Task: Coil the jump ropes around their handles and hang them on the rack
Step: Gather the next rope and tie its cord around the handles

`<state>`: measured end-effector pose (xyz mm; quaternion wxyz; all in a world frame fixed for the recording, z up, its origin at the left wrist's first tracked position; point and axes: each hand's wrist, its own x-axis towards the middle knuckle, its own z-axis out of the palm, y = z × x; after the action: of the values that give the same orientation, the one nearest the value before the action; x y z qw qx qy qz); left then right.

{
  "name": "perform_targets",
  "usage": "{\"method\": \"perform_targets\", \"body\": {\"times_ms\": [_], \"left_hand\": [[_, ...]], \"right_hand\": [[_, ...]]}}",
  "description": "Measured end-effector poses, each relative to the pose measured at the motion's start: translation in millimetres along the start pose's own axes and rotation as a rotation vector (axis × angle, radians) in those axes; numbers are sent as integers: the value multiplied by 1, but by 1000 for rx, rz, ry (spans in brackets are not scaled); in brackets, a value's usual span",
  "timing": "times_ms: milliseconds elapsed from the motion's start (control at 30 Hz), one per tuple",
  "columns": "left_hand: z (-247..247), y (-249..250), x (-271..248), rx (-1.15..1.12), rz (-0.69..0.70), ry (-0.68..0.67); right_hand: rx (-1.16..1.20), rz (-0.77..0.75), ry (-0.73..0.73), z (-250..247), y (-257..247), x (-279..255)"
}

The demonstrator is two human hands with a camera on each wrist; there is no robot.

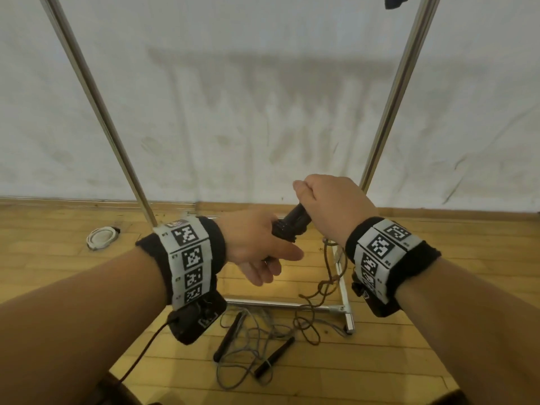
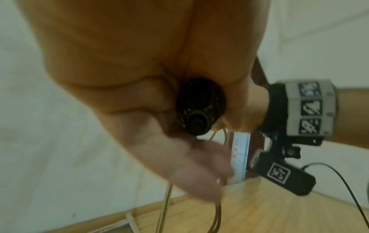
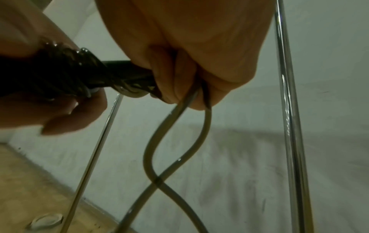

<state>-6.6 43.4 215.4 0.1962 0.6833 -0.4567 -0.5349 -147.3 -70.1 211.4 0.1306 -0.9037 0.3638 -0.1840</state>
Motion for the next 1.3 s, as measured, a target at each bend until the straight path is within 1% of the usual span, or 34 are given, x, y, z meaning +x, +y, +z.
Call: {"method": "perform_targets", "body": {"times_ms": [67,167,267,367,400,467,600,633,700,733,800,867,900,933,1000,1033,1133,1167,1233,1300], "left_hand": [[-3,-3,-3,-26,20,18],[-9,-6,-8,-145,47,-6],[-11,-9,-10,-204,62,-49],[-6,-11,-10,-178,34,-126],[-4,-12,-8,-158,20,-130],[-1,-14,-4,-148,24,-88],[2,-11,0,-240,116,43],[3,-10,1,-205,128,81],[4,-10,4,-52,112,147],[5,-10,6,46,84,165],[6,-10,10,216,-2,180],[8,-9,15,295,-90,201],[8,-8,18,297,-121,211],[7,-8,20,265,-142,212],[1,-6,23,133,-153,195],[-4,-7,22,57,-125,189],[-20,-8,14,-198,35,169],[-24,-8,10,-288,82,152],[-28,-6,2,-423,160,105],[-28,-5,-3,-479,221,45]], "right_hand": [[-42,-12,-6,1,-1,1],[-160,-85,-3,1,-3,0],[-238,-121,-35,-1,-3,-4],[-301,-146,-67,3,-9,-7],[-323,-155,-71,5,-11,-8],[-343,-155,-54,6,-14,-7],[-281,-98,-48,2,-12,-3],[-279,-100,-61,0,-11,-4],[-346,-151,-98,-3,-12,-7],[-391,-177,-113,-5,-13,-8],[-426,-178,-125,-11,-16,-9],[-444,-178,-145,-13,-27,-12],[-451,-200,-160,-12,-34,-14],[-437,-233,-174,-9,-41,-18],[-324,-266,-193,-5,-46,-27],[-243,-248,-199,-7,-45,-30],[21,-111,-216,-18,-32,-32],[82,-78,-247,-22,-26,-32],[214,-48,-371,-29,-15,-33],[350,-43,-513,-31,-9,-36]]}}
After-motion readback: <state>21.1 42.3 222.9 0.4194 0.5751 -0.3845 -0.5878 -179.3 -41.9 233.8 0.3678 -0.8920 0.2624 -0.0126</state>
